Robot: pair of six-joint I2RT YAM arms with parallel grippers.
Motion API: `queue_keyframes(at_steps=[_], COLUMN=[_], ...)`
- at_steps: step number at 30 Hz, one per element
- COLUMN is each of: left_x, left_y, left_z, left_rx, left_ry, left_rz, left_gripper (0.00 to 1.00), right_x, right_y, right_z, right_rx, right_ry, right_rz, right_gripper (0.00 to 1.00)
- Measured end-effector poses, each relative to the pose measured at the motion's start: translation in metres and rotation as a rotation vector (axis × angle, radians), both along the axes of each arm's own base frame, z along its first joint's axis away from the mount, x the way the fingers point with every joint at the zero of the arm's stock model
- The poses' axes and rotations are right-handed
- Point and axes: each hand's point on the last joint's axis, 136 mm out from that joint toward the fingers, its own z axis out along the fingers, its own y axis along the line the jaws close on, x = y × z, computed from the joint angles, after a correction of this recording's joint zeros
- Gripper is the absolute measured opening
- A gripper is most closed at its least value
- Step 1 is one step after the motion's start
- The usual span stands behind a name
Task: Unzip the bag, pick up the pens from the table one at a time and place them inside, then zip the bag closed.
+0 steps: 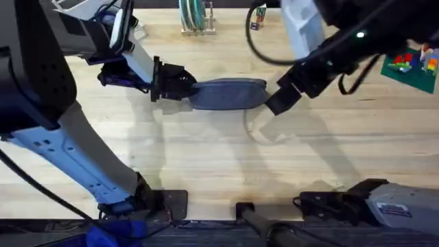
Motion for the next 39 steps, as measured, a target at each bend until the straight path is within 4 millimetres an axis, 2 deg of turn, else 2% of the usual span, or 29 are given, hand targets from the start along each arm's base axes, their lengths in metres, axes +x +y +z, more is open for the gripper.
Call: queue_keyframes(at_steps=[4, 9, 18, 23, 32, 39], left_x=[0.000, 0.000, 0.000, 0.000, 0.000, 0.000], left_y=[0.000, 0.000, 0.000, 0.000, 0.000, 0.000], left_z=[0.000, 0.000, 0.000, 0.000, 0.000, 0.000], left_rx=[0.000, 0.000, 0.000, 0.001, 0.001, 0.001], left_ry=[0.000, 0.000, 0.000, 0.000, 0.000, 0.000], left_rz=[0.000, 0.000, 0.000, 0.000, 0.000, 0.000], left_gripper=[0.042, 0.042, 0.042, 0.042, 0.042, 0.042], right_x=[0.003, 0.004, 0.015, 0.016, 0.026, 0.039], right_y=[0.001, 0.002, 0.012, 0.017, 0.001, 0.006], right_z=[-0.015, -0.029, -0.039, -0.037, -0.049, -0.049], right_rx=[-0.043, -0.070, -0.061, 0.033, 0.338, 0.386], right_ry=[0.030, 0.069, 0.044, 0.033, -0.063, -0.211], right_rz=[0.108, 0.159, 0.297, 0.428, 0.569, 0.701], right_gripper=[0.997, 0.996, 0.997, 0.997, 0.996, 0.996])
